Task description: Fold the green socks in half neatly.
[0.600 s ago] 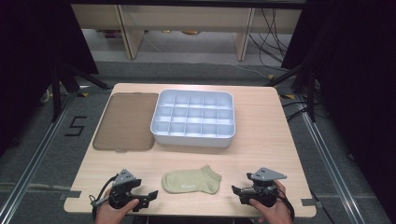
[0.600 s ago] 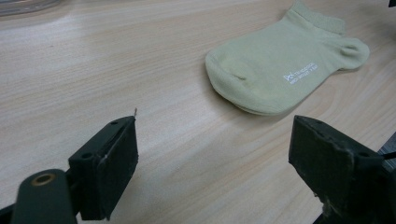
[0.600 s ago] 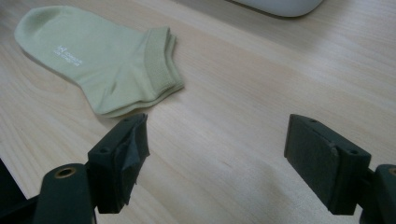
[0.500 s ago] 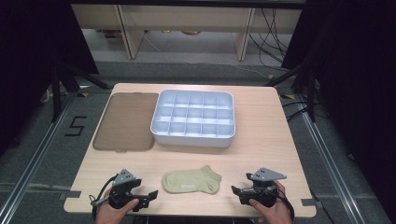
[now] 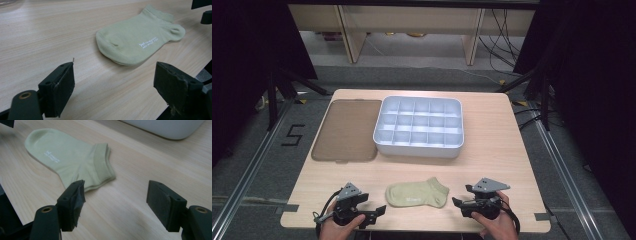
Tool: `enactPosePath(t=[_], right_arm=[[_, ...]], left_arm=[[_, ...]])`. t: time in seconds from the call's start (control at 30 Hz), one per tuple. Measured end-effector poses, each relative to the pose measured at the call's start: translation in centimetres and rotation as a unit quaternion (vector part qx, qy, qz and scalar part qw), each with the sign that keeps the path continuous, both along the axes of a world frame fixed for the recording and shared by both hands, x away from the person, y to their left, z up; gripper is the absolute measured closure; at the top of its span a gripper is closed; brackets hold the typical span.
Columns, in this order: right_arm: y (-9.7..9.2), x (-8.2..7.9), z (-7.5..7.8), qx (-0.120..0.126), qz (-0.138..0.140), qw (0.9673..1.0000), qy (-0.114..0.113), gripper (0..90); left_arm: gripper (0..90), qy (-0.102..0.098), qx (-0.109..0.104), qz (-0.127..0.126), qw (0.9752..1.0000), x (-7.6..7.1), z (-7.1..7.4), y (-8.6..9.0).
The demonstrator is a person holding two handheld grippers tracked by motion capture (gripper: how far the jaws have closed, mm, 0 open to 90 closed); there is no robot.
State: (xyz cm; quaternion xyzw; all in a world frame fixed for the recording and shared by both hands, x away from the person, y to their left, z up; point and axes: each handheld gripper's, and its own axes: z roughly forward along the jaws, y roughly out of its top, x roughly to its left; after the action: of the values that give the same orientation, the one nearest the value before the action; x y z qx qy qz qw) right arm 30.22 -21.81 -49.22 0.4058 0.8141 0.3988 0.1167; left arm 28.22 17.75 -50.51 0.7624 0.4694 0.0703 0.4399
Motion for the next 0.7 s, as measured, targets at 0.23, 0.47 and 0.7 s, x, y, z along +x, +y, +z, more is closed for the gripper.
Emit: enactPosePath(t=[0.23,0.47,0.7], right_arm=[[1.5,1.2,-0.3,-0.011,0.031,0.9994,-0.009,35.8],[2.7,2.1,-0.6,-0.012,0.042,0.9991,0.002,41.3],[3.6,3.1,-1.1,-0.025,0.033,0.9992,0.0,46.2]], left_arm=[[16.2,0.009,-0.006,-0.002,0.9999,0.6,-0.3,-1.2],[16.3,-0.001,0.005,-0.011,0.9999,0.9,-0.3,-2.4],[16.4,-0.001,0.013,-0.008,0.9999,1.3,-0.4,-2.7]])
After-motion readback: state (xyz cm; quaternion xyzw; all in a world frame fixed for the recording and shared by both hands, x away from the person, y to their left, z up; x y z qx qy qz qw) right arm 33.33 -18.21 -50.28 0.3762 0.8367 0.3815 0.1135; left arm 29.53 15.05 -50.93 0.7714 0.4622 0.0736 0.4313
